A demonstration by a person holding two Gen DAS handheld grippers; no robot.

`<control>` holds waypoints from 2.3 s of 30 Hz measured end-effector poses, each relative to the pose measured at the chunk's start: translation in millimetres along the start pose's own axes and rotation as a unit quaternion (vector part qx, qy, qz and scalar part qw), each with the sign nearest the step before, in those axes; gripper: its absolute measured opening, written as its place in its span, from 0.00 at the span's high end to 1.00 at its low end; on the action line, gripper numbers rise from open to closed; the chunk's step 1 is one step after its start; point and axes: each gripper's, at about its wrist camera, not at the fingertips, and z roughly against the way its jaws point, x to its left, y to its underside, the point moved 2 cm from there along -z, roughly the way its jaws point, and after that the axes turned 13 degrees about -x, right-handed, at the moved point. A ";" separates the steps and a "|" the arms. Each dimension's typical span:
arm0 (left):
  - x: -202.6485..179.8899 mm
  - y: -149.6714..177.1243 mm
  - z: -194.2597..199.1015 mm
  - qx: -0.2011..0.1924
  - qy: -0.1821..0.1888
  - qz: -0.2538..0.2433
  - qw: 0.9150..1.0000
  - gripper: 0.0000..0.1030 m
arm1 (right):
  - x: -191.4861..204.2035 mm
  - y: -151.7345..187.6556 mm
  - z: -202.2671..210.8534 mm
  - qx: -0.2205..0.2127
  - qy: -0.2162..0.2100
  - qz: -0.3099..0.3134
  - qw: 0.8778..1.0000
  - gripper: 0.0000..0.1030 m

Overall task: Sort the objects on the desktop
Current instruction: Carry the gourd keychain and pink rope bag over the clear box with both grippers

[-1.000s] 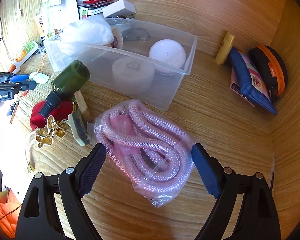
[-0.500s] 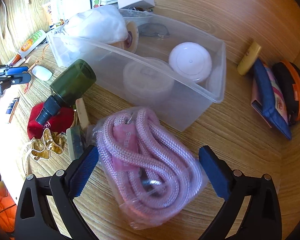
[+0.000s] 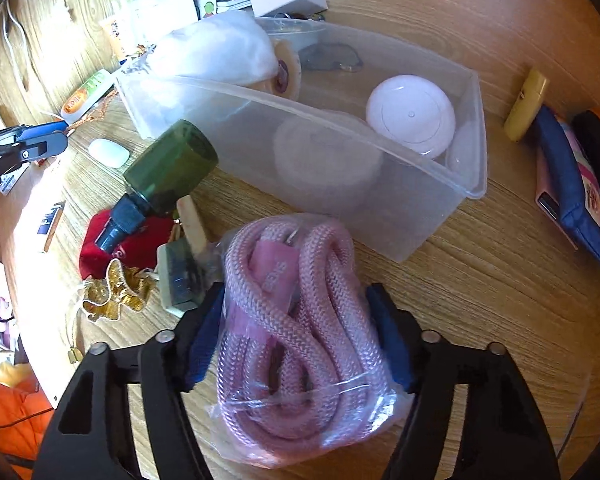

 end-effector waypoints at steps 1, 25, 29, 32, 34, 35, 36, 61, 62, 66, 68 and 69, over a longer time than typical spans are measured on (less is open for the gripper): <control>-2.7 -1.3 1.1 -0.003 0.003 -0.001 1.000 0.59 | 0.0 0.8 1.1 -0.002 0.003 -0.003 1.000 0.40; -41.8 -95.0 66.3 -0.126 0.043 -0.035 0.991 0.59 | -9.9 -41.2 99.7 -0.147 0.033 -0.064 0.987 0.47; -57.2 -107.3 67.2 -0.144 0.043 -0.063 0.987 0.59 | -10.1 -51.2 94.2 -0.151 0.035 -0.065 0.986 0.47; -63.2 -109.1 56.4 -0.137 0.048 -0.069 0.987 0.59 | -12.6 -57.8 88.0 -0.148 0.031 -0.073 0.986 0.47; -64.2 -106.6 46.4 -0.127 0.052 -0.068 0.988 0.59 | -15.0 -61.9 82.9 -0.143 0.030 -0.077 0.986 0.47; -64.3 -105.5 40.9 -0.122 0.054 -0.066 0.989 0.59 | -15.8 -64.4 80.4 -0.142 0.032 -0.079 0.986 0.47; -64.0 -103.7 34.7 -0.116 0.054 -0.064 0.990 0.59 | -16.7 -66.7 77.9 -0.142 0.031 -0.079 0.986 0.47; -76.7 -68.7 -107.7 0.041 0.100 -0.050 0.993 0.59 | -42.4 -98.2 12.7 -0.113 0.050 -0.085 0.989 0.47; -73.4 -68.1 -111.7 0.044 0.094 -0.049 0.993 0.59 | -41.6 -100.1 10.9 -0.113 0.052 -0.081 0.989 0.47; -54.6 -68.6 -127.2 0.052 0.083 -0.026 0.995 0.58 | -38.5 -106.2 3.2 -0.109 0.056 -0.066 0.990 0.47; -53.4 -69.1 -127.6 0.048 0.081 -0.025 0.995 0.58 | -37.4 -109.2 -2.4 -0.105 0.056 -0.061 0.991 0.47; -54.7 -68.3 -128.6 0.046 0.078 -0.033 0.995 0.58 | -37.1 -110.7 -5.6 -0.103 0.056 -0.060 0.991 0.47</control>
